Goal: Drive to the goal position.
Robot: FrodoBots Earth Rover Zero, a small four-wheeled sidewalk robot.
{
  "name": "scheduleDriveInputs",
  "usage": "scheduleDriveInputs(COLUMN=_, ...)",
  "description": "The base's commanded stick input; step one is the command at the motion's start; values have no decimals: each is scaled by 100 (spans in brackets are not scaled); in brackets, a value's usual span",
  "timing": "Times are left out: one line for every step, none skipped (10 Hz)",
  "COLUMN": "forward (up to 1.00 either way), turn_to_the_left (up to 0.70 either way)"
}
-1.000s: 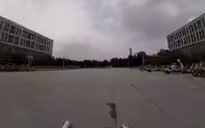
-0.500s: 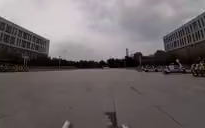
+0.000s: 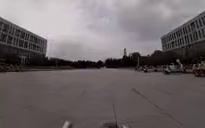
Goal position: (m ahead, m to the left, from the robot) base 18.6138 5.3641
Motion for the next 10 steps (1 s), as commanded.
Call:
scheduleDriveInputs(forward=70, turn_to_the_left=0)
scheduleDriveInputs(forward=70, turn_to_the_left=0)
scheduleDriveInputs(forward=70, turn_to_the_left=0)
scheduleDriveInputs(forward=70, turn_to_the_left=0)
scheduleDriveInputs(forward=70, turn_to_the_left=-6)
scheduleDriveInputs(forward=70, turn_to_the_left=-16)
scheduleDriveInputs(forward=70, turn_to_the_left=-6)
scheduleDriveInputs(forward=70, turn_to_the_left=0)
scheduleDriveInputs(forward=70, turn_to_the_left=0)
scheduleDriveInputs(forward=70, turn_to_the_left=0)
